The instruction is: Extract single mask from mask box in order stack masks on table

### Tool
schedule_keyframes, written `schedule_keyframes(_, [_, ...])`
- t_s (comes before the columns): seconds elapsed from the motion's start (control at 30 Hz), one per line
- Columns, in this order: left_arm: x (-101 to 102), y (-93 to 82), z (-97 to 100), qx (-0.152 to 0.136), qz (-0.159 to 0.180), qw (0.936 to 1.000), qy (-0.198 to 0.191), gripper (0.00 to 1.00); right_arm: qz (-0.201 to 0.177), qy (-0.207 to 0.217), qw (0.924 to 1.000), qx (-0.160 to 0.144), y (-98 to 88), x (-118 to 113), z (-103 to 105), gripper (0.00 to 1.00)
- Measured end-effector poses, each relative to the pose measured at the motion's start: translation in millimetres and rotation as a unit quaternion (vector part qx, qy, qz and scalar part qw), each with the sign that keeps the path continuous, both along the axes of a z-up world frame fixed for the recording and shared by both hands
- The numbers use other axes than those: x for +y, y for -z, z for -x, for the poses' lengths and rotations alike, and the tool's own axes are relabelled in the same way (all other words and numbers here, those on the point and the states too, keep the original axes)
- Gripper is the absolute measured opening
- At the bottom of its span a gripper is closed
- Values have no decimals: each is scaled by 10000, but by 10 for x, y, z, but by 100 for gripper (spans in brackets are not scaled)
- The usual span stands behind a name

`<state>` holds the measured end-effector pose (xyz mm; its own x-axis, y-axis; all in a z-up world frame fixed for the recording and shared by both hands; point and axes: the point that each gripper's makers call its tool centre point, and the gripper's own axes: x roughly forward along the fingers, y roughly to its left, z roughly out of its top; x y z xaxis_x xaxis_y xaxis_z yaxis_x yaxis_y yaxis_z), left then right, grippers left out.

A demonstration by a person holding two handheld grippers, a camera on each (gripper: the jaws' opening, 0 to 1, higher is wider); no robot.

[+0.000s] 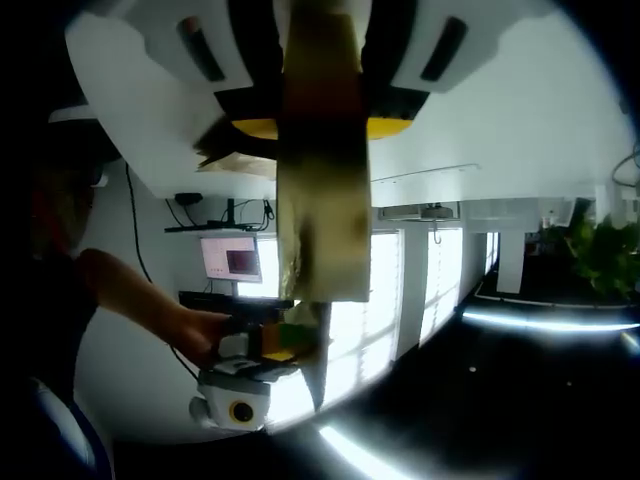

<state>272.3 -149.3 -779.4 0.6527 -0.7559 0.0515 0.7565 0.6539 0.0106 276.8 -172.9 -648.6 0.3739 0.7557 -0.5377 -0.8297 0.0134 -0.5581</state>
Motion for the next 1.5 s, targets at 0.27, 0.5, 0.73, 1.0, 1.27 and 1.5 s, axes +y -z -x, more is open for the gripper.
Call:
schedule_keyframes(0.27, [0, 3, -3, 0, -1, 10000, 3, 31, -728, 289, 9969, 77, -154, -79, -36, 0])
schedule_keyframes(0.5, [-5, 0, -1, 2, -2, 10000, -9, 31, -1153, 529, 9919, 60, -245, -148, -42, 0])
schedule_keyframes(0.73, [-1, 2, -8, 7, 0, 10000, -16, 31, -1588, 711, 9847, -107, -420, -246, -59, 0])
schedule_keyframes(1.0, [2, 2, -8, 3, -4, 10000, -21, 31, -1975, 806, 9766, -269, -598, -317, 5, 0])
schedule_keyframes(1.27, [7, 5, -13, 7, 0, 10000, -16, 31, -2537, 1039, 9605, -479, -837, -499, 55, 0])
schedule_keyframes(1.5, [4, 3, -11, 7, 0, 10000, -17, 31, -2662, 1162, 9543, -707, -1006, -623, 139, 0])
